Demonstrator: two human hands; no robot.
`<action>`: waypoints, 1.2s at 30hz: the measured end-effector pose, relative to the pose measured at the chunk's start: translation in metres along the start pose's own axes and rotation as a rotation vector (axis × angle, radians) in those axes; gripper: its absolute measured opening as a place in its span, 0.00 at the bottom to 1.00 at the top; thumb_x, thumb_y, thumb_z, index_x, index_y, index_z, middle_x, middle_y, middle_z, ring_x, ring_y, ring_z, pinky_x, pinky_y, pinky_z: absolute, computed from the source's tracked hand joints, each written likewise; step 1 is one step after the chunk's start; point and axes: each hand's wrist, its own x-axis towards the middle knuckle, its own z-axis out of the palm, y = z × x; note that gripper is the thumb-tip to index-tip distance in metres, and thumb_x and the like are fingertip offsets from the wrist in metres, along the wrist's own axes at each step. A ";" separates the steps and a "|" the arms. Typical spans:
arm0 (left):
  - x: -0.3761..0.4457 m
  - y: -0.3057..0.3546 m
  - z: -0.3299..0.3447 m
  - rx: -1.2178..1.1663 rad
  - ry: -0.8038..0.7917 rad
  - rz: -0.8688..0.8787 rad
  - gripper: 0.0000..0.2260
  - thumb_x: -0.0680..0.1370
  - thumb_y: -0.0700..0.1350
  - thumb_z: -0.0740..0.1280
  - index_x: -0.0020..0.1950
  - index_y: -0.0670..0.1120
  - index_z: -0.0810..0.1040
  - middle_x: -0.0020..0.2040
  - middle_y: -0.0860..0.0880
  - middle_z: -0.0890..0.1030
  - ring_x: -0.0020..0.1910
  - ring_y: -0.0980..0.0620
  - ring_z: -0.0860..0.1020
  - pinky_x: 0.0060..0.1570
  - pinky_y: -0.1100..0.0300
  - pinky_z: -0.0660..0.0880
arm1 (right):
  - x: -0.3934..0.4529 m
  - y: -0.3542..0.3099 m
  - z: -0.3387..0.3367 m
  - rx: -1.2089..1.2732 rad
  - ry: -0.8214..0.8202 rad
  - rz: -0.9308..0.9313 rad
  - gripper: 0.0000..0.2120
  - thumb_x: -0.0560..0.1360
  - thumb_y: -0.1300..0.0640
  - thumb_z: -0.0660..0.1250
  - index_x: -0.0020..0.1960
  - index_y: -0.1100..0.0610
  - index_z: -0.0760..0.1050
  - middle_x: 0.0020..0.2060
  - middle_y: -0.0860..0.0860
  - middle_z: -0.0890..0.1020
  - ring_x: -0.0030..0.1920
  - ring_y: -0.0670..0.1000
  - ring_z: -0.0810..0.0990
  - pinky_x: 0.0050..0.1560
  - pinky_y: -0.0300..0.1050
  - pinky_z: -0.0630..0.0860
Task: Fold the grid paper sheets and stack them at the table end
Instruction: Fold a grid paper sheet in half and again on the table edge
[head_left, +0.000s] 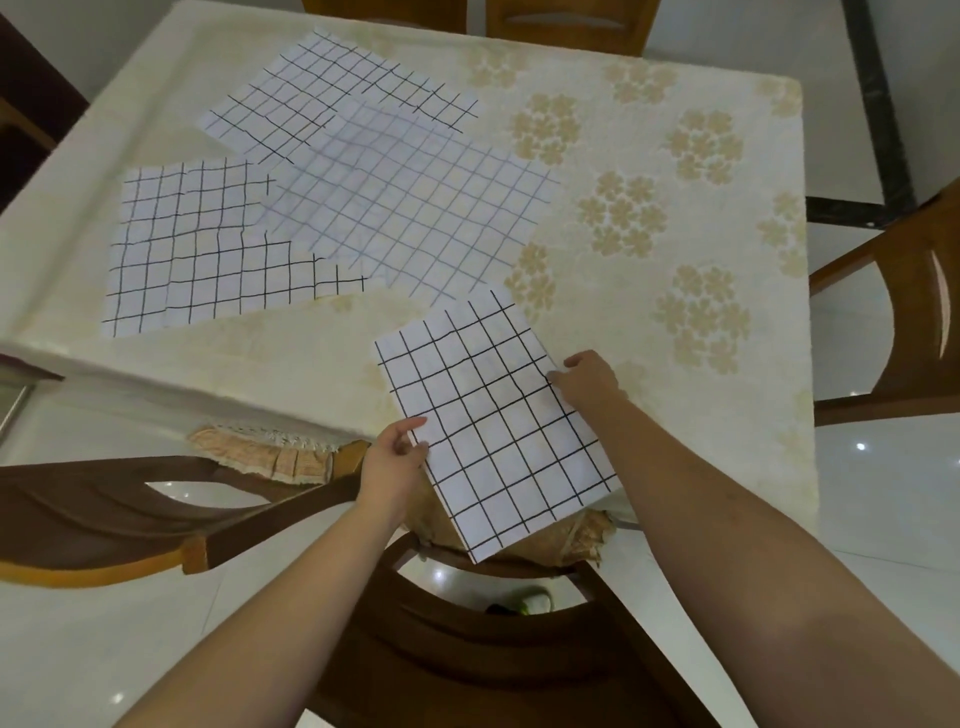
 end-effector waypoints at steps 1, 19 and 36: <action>0.001 0.001 -0.002 0.007 -0.001 -0.006 0.16 0.77 0.37 0.67 0.57 0.57 0.79 0.36 0.49 0.67 0.31 0.53 0.66 0.31 0.62 0.70 | 0.000 0.000 0.000 0.003 -0.013 -0.011 0.18 0.73 0.46 0.70 0.57 0.56 0.77 0.50 0.55 0.81 0.55 0.60 0.78 0.61 0.54 0.71; 0.002 0.036 -0.024 -0.018 -0.016 0.112 0.11 0.74 0.40 0.73 0.52 0.54 0.83 0.52 0.45 0.82 0.52 0.48 0.80 0.51 0.59 0.77 | -0.037 0.007 -0.050 0.479 -0.180 0.150 0.36 0.73 0.46 0.72 0.72 0.65 0.65 0.72 0.62 0.67 0.71 0.63 0.65 0.66 0.59 0.65; 0.019 0.205 0.016 0.511 0.101 0.918 0.03 0.73 0.44 0.74 0.46 0.49 0.84 0.37 0.50 0.73 0.34 0.63 0.71 0.39 0.74 0.65 | -0.077 0.007 -0.163 0.728 0.160 -0.248 0.09 0.75 0.49 0.69 0.43 0.54 0.80 0.35 0.48 0.80 0.32 0.45 0.73 0.34 0.41 0.66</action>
